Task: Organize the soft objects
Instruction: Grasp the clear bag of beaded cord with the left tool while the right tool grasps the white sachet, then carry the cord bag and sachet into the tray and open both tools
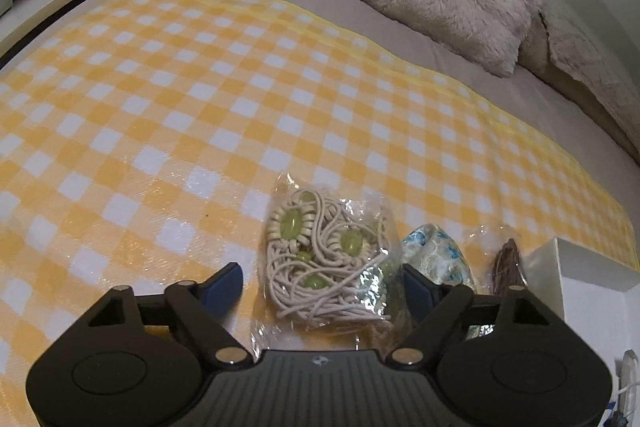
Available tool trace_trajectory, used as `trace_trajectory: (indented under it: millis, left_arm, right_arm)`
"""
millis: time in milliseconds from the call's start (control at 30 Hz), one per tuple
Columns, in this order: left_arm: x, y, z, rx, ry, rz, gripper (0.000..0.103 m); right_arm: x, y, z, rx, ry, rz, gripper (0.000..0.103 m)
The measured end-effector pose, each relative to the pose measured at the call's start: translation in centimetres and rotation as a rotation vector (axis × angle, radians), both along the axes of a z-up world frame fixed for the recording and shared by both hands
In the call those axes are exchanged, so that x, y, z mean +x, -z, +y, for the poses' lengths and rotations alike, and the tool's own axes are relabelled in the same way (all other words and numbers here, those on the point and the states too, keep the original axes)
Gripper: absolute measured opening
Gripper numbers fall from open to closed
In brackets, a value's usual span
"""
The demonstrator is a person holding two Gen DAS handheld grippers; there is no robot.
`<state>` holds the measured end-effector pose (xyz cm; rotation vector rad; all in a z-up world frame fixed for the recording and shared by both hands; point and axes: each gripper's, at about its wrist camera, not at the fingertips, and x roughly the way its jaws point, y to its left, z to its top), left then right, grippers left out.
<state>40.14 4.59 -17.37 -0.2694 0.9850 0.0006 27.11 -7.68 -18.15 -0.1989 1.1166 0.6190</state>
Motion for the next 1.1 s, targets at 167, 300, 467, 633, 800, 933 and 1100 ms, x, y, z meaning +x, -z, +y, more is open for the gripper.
trace_trajectory:
  millis: [167, 300, 467, 633, 800, 933, 1100]
  left_arm:
    - [-0.2, -0.3, -0.1, 0.038, 0.025, 0.006, 0.062]
    - [-0.3, -0.6, 0.6, 0.023, 0.022, 0.007, 0.058]
    - [-0.9, -1.0, 1.0, 0.037, 0.019, 0.006, 0.055]
    - [-1.5, -1.7, 1.3, 0.05, 0.004, 0.009, 0.054]
    - [-2.7, -2.9, 1.9, 0.049, -0.007, -0.024, 0.054]
    - [-3.6, -4.1, 2.3, 0.055, -0.015, -0.05, 0.054]
    - [-5.1, -6.1, 2.3, 0.061, -0.016, -0.104, 0.054]
  right_arm:
    - [-0.5, -0.4, 0.2, 0.007, -0.023, 0.006, 0.066]
    - [-0.5, -0.3, 0.3, -0.046, -0.016, -0.011, 0.08]
    - [-0.1, 0.2, 0.0, -0.032, 0.007, 0.029, 0.072]
    - [-0.1, -0.2, -0.7, -0.003, -0.019, 0.032, 0.056]
    - [0.1, -1.3, -1.4, 0.015, -0.016, -0.013, 0.052]
    - [0.3, -2.6, -2.5, 0.052, 0.021, -0.049, 0.052]
    - [0.2, -4.1, -3.7, 0.095, 0.065, -0.103, 0.053]
